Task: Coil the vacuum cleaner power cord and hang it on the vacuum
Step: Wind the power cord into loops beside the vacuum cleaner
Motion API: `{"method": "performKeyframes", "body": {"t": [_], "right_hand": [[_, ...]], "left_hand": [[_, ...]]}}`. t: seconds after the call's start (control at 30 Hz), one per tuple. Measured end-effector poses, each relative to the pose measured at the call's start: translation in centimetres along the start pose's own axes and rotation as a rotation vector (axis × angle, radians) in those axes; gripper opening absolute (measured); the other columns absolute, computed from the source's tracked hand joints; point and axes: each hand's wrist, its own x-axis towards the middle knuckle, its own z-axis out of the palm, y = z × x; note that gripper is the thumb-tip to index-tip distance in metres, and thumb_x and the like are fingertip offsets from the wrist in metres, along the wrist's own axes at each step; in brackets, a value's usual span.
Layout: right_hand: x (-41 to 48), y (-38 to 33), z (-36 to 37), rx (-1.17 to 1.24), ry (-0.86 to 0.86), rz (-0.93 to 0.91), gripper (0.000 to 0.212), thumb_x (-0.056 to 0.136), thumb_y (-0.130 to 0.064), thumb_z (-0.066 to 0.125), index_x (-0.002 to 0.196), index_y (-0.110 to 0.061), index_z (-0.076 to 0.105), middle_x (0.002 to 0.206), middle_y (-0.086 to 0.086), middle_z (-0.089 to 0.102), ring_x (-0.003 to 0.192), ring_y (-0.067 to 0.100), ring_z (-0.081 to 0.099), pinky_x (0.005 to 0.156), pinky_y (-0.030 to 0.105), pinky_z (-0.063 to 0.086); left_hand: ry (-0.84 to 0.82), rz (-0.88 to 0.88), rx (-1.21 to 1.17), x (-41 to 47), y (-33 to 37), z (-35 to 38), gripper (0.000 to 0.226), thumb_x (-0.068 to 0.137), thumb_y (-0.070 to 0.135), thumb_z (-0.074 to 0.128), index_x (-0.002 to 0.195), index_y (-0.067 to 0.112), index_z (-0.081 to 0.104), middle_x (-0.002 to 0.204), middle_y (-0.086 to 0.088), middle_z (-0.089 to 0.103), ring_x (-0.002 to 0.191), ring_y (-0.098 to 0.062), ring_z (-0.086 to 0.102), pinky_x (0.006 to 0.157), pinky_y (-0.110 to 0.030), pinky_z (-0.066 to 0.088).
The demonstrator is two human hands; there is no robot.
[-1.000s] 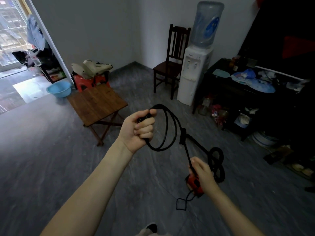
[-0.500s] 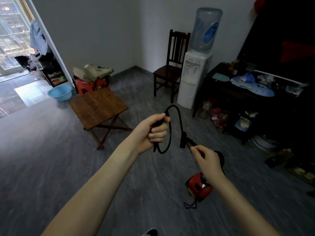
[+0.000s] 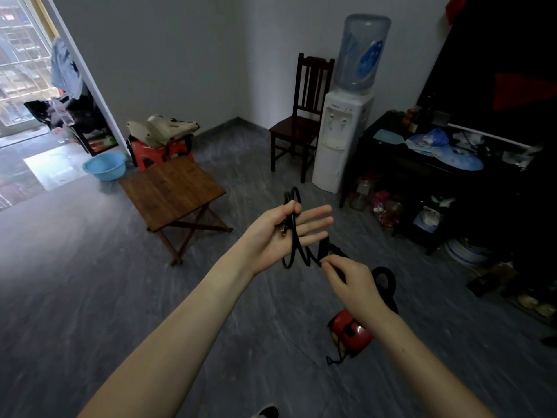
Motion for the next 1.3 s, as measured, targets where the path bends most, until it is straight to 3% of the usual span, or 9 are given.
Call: {"method": "performKeyframes", "body": {"t": [0.13,0.23,0.43,0.6,0.73,0.9,1.1,1.23,1.3], "right_hand": [[-0.5,-0.3,-0.5,0.072,-0.106,-0.114,0.032,0.092,-0.004,0.052,0.12,-0.014,0.065,0.088,0.002,0.058,0.078,0.011,0.056,0.07,0.03,0.048],[-0.7,-0.1,-0.8,-0.094,-0.109,-0.138,0.037,0.099,-0.015,0.044,0.134,-0.027,0.052,0.096,-0.005,0.049,0.074,0.012,0.054,0.063,0.031,0.049],[-0.7,-0.3,-1.5,-0.336,-0.093,-0.169,0.039,0.099,-0.032,0.032,0.137,-0.038,0.041,0.09,-0.004,0.046,0.065,0.015,0.052,0.053,0.04,0.051],[-0.7,-0.5,-2.0,-0.152,-0.085,-0.151,0.026,0.099,-0.023,0.045,0.123,-0.026,0.054,0.106,-0.005,0.064,0.096,0.011,0.062,0.081,0.032,0.052],[-0.5,-1.3,-2.5,-0.09,-0.083,-0.202,0.003,0.096,-0.019,0.053,0.098,-0.021,0.054,0.086,-0.008,0.059,0.077,0.008,0.057,0.069,0.038,0.05],[-0.1,-1.3,-2.3,-0.019,-0.026,-0.26,0.01,0.093,-0.015,0.06,0.101,-0.015,0.066,0.096,-0.005,0.053,0.083,0.009,0.055,0.07,0.031,0.049],[0.2,-2.2,-2.1,0.074,0.021,-0.367,0.013,0.091,-0.017,0.063,0.1,-0.01,0.07,0.087,0.001,0.052,0.077,0.008,0.052,0.068,0.027,0.046],[0.0,-2.8,-2.1,0.226,0.108,-0.296,0.024,0.084,-0.01,0.072,0.1,-0.02,0.057,0.089,-0.002,0.061,0.082,0.011,0.061,0.07,0.03,0.052],[0.1,-2.7,-2.1,0.237,0.142,-0.284,0.024,0.081,-0.009,0.075,0.094,-0.014,0.055,0.086,0.003,0.063,0.081,0.017,0.064,0.068,0.036,0.053]], "left_hand": [[0.022,0.038,0.062,0.3,0.0,-0.4,0.03,0.101,0.025,0.036,0.081,0.012,0.054,0.134,-0.022,0.055,0.126,-0.037,0.051,0.103,-0.053,0.043],[0.063,0.082,0.038,0.3,0.0,-0.1,0.031,0.101,0.023,0.035,0.079,0.012,0.054,0.132,-0.021,0.058,0.123,-0.037,0.054,0.102,-0.054,0.042],[0.075,0.141,-0.059,0.2,0.3,0.1,0.017,0.094,0.019,0.045,0.081,0.012,0.052,0.129,-0.022,0.06,0.121,-0.037,0.056,0.101,-0.054,0.044],[0.105,0.172,-0.03,0.5,-0.2,-0.1,0.022,0.095,0.006,0.043,0.076,0.01,0.054,0.119,-0.019,0.066,0.115,-0.036,0.06,0.093,-0.05,0.051],[0.125,0.196,-0.059,0.9,-0.3,0.0,0.026,0.096,0.004,0.041,0.075,0.009,0.055,0.117,-0.019,0.067,0.113,-0.035,0.062,0.089,-0.05,0.054],[0.12,0.189,-0.081,1.4,-0.8,0.0,0.03,0.096,0.007,0.042,0.071,0.011,0.058,0.118,-0.017,0.067,0.116,-0.034,0.06,0.093,-0.052,0.051],[0.142,0.151,-0.036,1.8,-2.7,0.0,0.026,0.098,0.01,0.042,0.076,0.012,0.055,0.124,-0.015,0.064,0.118,-0.032,0.059,0.093,-0.053,0.05],[0.165,0.093,0.011,1.8,-3.4,0.3,0.023,0.098,0.013,0.043,0.077,0.011,0.051,0.123,-0.016,0.065,0.116,-0.031,0.061,0.089,-0.051,0.053],[0.182,0.063,0.009,1.8,-3.8,0.5,0.017,0.098,0.014,0.043,0.084,0.009,0.051,0.116,-0.015,0.068,0.11,-0.03,0.064,0.087,-0.05,0.055]]}}
